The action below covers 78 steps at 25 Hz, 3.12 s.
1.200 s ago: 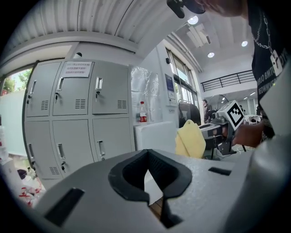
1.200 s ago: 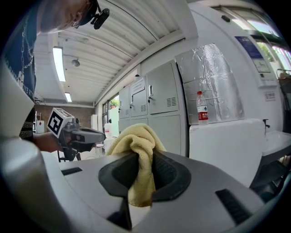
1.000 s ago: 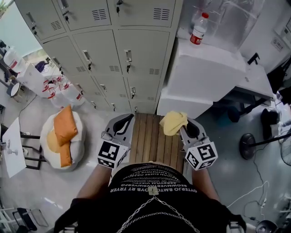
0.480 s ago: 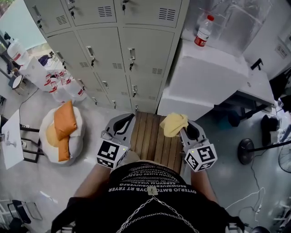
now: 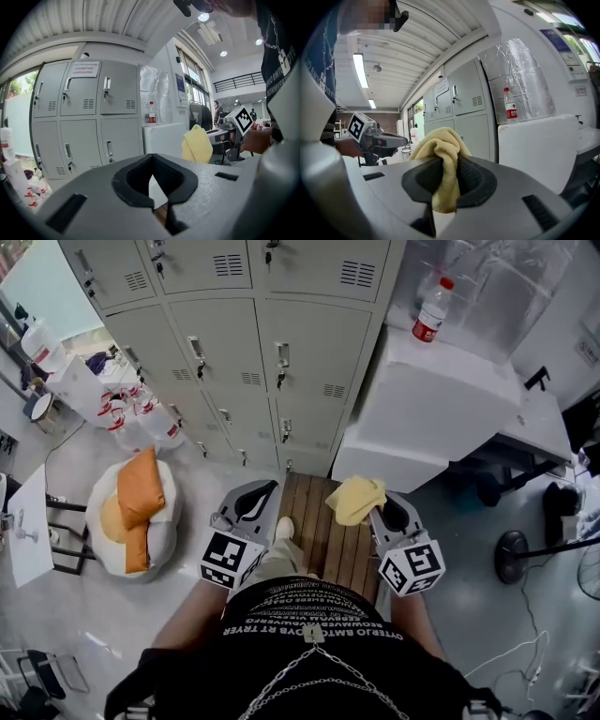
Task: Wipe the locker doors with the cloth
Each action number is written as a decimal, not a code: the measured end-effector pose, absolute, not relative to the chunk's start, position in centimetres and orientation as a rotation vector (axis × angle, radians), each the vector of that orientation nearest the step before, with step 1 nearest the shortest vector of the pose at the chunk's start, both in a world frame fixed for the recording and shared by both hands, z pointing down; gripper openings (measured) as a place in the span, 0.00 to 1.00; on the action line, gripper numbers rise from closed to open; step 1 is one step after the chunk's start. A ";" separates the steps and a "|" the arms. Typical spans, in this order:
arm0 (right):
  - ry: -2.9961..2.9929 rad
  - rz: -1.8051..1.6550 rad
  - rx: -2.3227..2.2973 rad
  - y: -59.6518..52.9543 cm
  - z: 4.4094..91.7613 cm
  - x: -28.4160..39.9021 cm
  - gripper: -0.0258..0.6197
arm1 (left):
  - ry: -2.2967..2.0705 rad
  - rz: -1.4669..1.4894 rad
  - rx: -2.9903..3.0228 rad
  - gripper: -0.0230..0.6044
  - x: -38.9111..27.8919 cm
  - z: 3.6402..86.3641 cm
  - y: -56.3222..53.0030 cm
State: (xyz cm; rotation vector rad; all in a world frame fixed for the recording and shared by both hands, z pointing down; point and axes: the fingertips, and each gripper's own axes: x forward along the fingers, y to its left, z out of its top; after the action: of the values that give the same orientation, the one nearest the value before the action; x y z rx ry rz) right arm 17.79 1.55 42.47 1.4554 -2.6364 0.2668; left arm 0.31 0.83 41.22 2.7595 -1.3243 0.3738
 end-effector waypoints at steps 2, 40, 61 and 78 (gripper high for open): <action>-2.625 0.267 1.470 1.0 42.6 17.9 0.14 | -1.305 0.371 2.774 0.04 0.6 41.1 0.1; -2.497 0.281 1.584 -16.8 42.9 17.4 0.14 | -1.145 0.294 2.840 0.04 1.2 41.9 -20.6; -2.502 0.180 1.625 -26.3 39.2 13.5 0.14 | -1.087 0.233 2.899 0.04 -2.2 40.0 -30.0; -2.552 0.058 1.500 -30.6 36.5 7.7 0.14 | -1.139 0.173 2.865 0.04 -6.4 39.9 -32.3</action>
State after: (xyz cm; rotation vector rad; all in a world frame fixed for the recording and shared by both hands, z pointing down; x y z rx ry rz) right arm 7.69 -30.57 36.46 1.5001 -2.5523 0.0581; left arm -6.41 -32.30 39.87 2.8652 -1.1392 0.1732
